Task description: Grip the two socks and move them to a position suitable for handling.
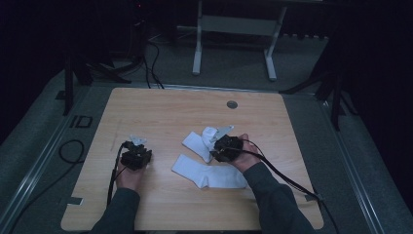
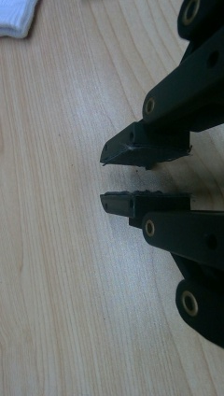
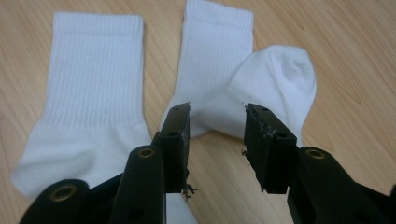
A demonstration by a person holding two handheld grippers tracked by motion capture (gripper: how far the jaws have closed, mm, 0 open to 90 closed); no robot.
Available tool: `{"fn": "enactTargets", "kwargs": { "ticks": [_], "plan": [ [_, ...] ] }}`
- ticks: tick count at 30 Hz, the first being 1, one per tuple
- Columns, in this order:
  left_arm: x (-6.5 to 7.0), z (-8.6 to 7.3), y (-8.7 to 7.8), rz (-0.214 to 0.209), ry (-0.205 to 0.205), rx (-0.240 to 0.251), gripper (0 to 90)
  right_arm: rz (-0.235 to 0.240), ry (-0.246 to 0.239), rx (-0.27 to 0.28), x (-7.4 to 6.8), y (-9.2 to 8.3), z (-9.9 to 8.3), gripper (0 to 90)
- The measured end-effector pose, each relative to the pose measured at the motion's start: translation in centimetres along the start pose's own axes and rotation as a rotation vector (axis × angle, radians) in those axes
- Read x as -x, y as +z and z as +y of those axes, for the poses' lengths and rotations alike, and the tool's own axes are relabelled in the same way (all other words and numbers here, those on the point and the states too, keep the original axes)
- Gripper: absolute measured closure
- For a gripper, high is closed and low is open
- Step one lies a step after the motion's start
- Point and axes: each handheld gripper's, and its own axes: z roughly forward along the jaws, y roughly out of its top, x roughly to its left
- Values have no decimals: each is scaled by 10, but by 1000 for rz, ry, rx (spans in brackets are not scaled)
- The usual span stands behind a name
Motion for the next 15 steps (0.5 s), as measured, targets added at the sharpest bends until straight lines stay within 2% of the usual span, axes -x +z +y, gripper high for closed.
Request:
{"fn": "enactTargets", "kwargs": {
  "ticks": [5,12,15],
  "plan": [
    [0,0,0,0,0,1,748,-10,-9,-2,3,4,10,585],
    [0,0,0,-1,1,3,748,-14,11,-1,9,9,22,553],
    [0,0,0,-2,2,3,748,-18,18,-23,11,14,26,536]
  ]
}}
